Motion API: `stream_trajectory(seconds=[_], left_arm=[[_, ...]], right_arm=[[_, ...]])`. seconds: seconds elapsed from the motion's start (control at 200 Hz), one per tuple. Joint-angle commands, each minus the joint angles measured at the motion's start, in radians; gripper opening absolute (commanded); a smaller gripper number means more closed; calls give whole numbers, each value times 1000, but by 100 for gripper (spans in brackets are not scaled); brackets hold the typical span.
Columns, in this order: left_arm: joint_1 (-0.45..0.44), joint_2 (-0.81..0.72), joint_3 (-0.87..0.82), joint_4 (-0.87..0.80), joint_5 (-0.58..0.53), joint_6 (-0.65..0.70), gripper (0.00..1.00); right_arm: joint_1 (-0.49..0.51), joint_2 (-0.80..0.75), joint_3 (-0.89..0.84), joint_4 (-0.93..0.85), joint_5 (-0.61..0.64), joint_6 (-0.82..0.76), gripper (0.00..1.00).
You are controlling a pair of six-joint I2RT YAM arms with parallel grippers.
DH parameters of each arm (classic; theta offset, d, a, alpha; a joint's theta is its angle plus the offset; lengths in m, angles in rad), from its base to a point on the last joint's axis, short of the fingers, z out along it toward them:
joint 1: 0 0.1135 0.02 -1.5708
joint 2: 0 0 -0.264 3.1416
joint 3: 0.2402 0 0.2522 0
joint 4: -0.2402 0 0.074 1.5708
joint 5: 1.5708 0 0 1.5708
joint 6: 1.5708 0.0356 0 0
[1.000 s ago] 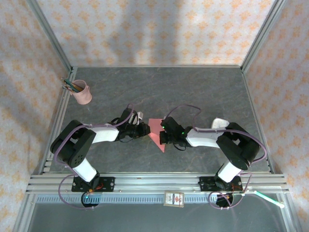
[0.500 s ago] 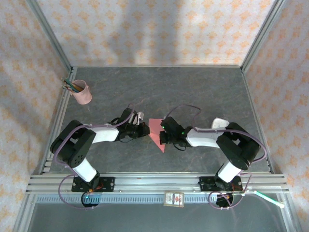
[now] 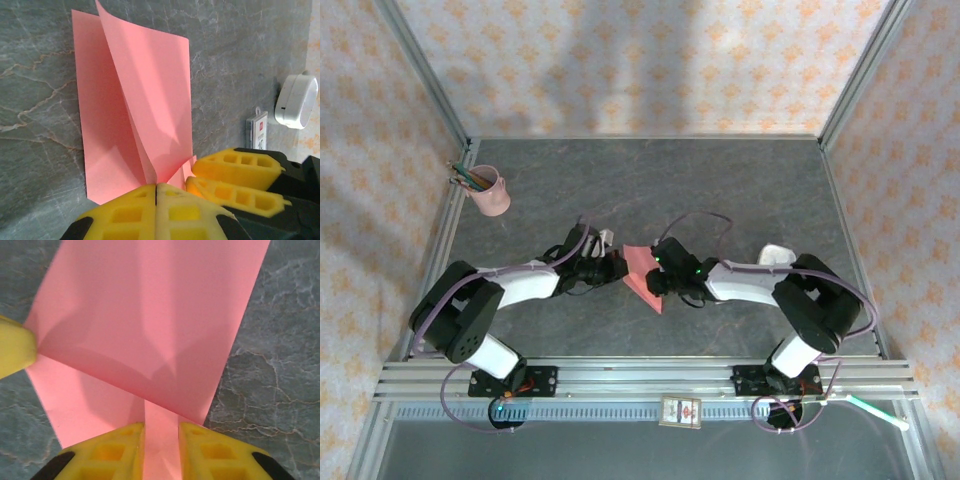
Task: Fold a paper plane with a square sheet of paper (pick it up from the middle)
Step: Third fold the triangle at the center of the table.
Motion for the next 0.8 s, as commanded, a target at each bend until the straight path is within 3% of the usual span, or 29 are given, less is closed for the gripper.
stream_trajectory(seconds=[0.0,0.275,0.796], left_arm=[[-6,-27,-28,-1,-29,-72,0],[-6,-40,-10,-55,-48,-81,0],[-7,-34,78,-194,-5,-52,0]], right_arm=[[15,-71,30,-20,4,-53,28],[129,-123,6,-3,144,-47,34],[288,6,12,51,396,10,46]])
